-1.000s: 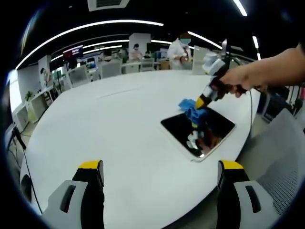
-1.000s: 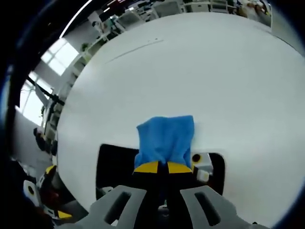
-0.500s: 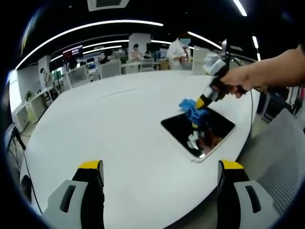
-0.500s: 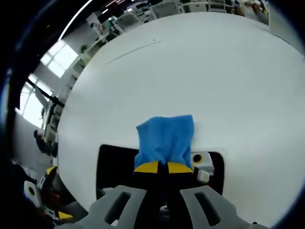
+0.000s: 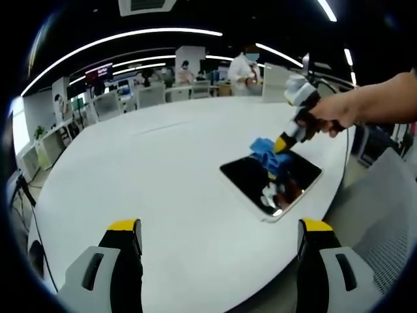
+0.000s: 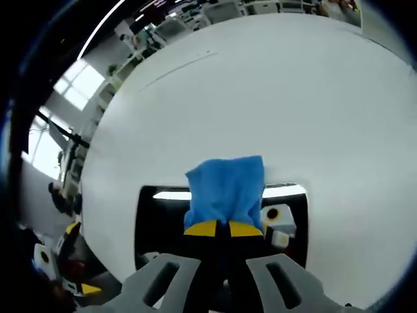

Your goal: Wipe the mirror surface with the cleaning cloth until all visible marks leave the cleaned area.

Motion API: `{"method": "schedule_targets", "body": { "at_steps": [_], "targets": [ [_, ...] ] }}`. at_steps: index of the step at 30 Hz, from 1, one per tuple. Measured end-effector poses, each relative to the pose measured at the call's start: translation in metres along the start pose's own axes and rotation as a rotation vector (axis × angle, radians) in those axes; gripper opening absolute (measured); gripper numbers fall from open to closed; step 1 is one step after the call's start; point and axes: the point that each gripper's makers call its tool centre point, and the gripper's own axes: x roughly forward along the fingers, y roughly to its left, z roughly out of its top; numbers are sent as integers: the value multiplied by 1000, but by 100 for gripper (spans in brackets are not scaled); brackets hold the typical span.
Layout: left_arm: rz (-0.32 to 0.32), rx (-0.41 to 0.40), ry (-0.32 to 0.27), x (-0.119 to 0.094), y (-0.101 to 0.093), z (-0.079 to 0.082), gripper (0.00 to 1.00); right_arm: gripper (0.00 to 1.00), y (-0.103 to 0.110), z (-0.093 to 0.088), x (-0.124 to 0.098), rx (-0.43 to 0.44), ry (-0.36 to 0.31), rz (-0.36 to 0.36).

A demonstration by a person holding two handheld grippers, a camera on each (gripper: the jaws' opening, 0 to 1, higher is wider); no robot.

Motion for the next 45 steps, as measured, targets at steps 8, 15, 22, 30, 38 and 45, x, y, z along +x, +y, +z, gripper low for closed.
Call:
{"method": "schedule_targets", "body": {
  "at_steps": [8,15,22,30,38,45],
  "targets": [
    [2,0,-1,0,1,0,100,0,1,-7,-2,2,1,8],
    [9,-5,-4,0,3,0,100,0,-1,-17,-7,8,-3,25],
    [10,-18,-3,0,3,0,100,0,2,-27,-12,11,-11,36],
    [12,-24,-10,-1,4,1,100,0,3,-42,-19,5,2,51],
    [5,-16,11,0,2,-2,100,0,5,-54,-24,22,11,54],
    [11,-24,2,-1,2,0,100,0,4,-56,-24,23,9,57]
  ]
}}
